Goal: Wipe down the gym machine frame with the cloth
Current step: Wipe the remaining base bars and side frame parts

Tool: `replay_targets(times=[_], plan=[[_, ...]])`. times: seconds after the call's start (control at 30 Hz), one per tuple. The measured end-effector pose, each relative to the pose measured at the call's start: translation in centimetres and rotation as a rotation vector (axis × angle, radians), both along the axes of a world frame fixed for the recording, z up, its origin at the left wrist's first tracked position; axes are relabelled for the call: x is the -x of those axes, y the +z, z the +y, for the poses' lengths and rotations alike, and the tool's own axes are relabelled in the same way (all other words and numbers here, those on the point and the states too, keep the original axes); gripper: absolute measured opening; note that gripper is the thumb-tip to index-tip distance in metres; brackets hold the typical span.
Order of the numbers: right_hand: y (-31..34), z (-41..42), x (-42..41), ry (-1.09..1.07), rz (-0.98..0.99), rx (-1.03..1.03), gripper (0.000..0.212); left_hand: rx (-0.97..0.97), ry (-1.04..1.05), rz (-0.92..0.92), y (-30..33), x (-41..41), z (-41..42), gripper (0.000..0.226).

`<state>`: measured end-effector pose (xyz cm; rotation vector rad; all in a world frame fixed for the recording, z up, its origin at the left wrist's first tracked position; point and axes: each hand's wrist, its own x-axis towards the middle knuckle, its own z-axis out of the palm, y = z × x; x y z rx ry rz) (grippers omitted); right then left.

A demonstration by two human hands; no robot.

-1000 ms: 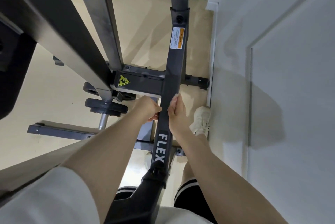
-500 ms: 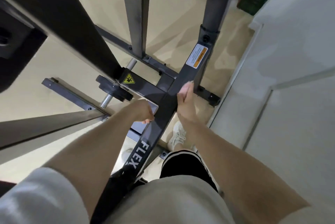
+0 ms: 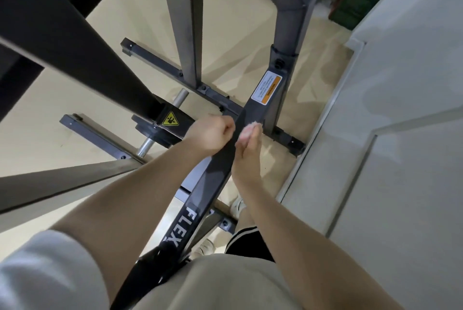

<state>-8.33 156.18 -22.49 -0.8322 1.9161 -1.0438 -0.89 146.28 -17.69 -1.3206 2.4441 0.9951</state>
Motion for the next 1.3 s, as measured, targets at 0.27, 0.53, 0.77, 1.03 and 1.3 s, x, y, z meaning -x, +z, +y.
replay_targets(times=[0.27,0.53,0.77,1.03,1.3], plan=[[-1.9,-6.3,8.2,0.322,0.784,-0.050,0.044,-0.197,-0.022,-0.135,-2.2,0.5,-1.3,0.042],[-1.5,-7.0,13.3,0.961,1.060,0.123,0.041,-0.319,0.131,-0.070,-2.7,2.4,-2.8,0.048],[-1.5,-9.7,13.0,0.787,1.058,0.079,0.038,-0.323,0.210,-0.112,-3.1,3.8,-4.2,0.036],[-1.1,-10.3,12.9,0.786,1.068,0.087,0.022,-0.348,0.103,-0.064,-3.2,2.2,-4.2,0.048],[0.0,-3.8,6.5,1.112,0.960,0.082,0.042,0.095,-0.191,-0.124,-2.0,-4.1,-2.8,0.024]])
